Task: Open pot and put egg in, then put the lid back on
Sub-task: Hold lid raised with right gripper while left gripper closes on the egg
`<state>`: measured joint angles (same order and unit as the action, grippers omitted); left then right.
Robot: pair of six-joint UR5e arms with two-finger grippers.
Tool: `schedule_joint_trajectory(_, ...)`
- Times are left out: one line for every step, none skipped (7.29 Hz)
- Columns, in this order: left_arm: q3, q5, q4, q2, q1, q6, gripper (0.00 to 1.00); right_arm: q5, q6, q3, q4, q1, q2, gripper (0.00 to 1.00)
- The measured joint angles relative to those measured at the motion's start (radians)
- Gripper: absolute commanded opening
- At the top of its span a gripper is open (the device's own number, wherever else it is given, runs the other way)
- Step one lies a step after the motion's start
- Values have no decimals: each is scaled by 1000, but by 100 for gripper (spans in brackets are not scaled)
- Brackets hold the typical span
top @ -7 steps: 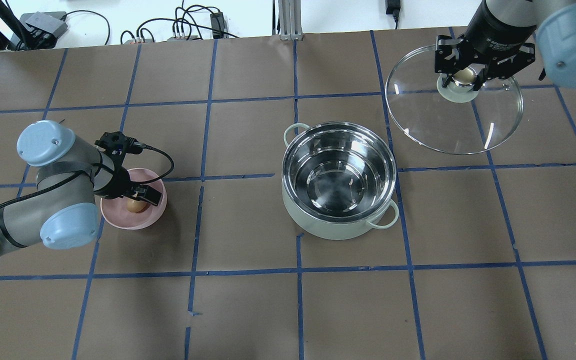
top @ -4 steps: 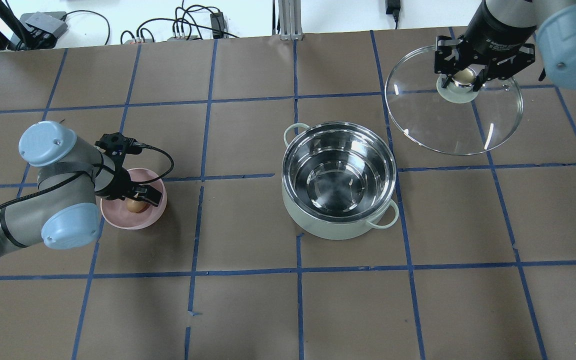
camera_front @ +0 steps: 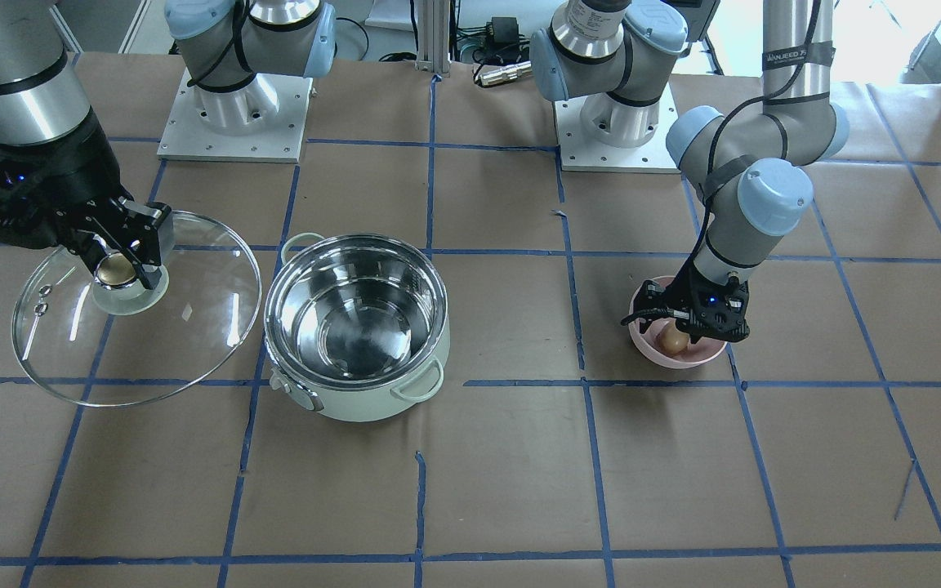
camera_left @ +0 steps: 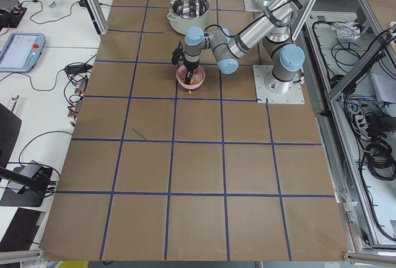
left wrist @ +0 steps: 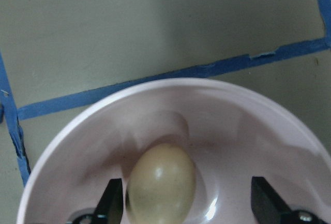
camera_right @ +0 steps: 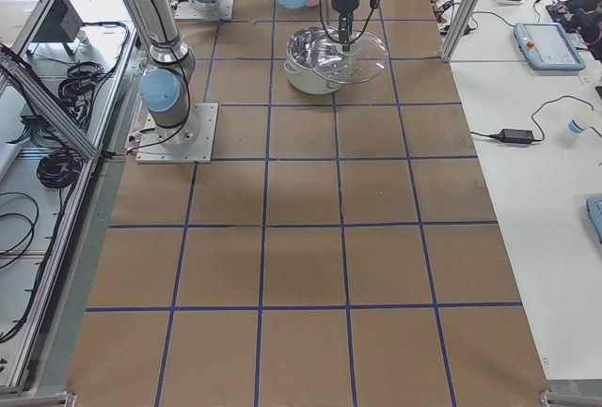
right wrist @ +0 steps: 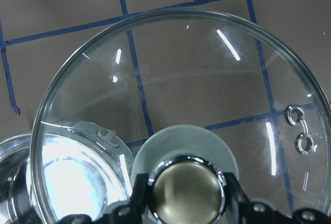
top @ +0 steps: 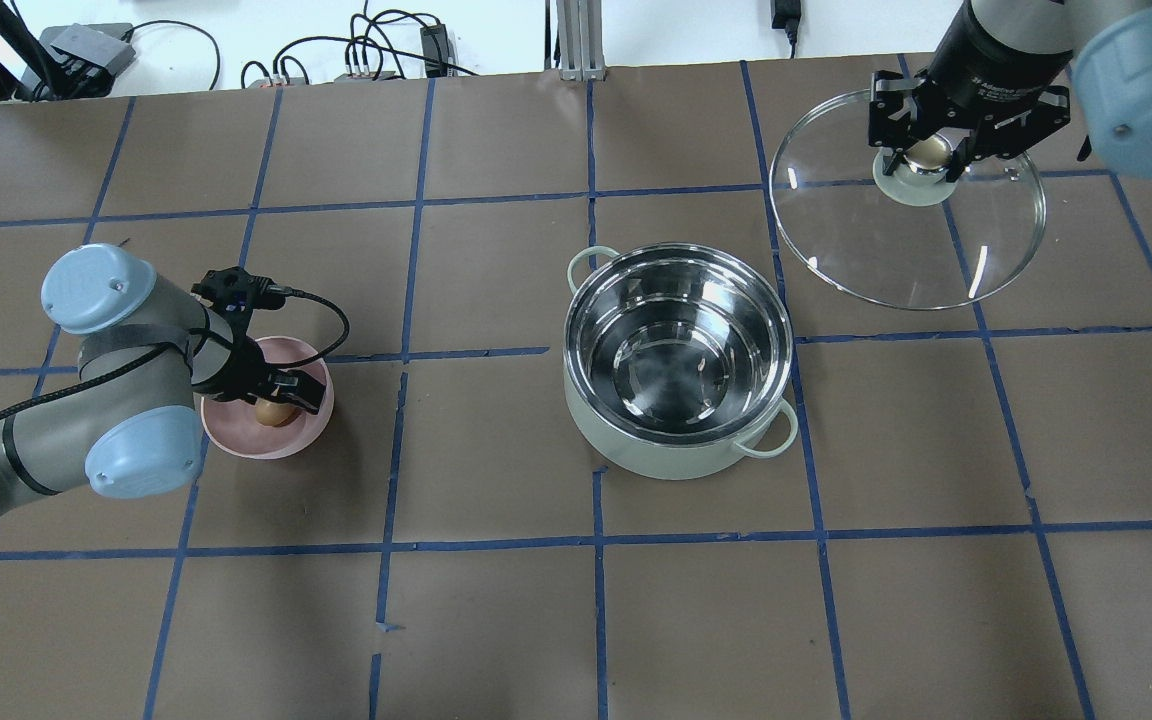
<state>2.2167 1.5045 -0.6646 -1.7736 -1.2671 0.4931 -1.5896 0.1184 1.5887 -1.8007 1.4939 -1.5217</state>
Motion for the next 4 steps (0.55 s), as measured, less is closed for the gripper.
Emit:
schedule_joint_trajectory(0,1,-1,-1,0,-12,70,1,1,0,-1,1,0,28)
schedule_joint_trajectory(0,1,-1,-1,0,-17,67,1,1,1,-1,2,0,28)
schedule_joint_trajectory(0,0,-1,-4,0,-19,61,1,1,2,1,1,0,28)
schedule_joint_trajectory(0,-1,-1,-9,0,-18,55,1,1,3,2,0,-1,28)
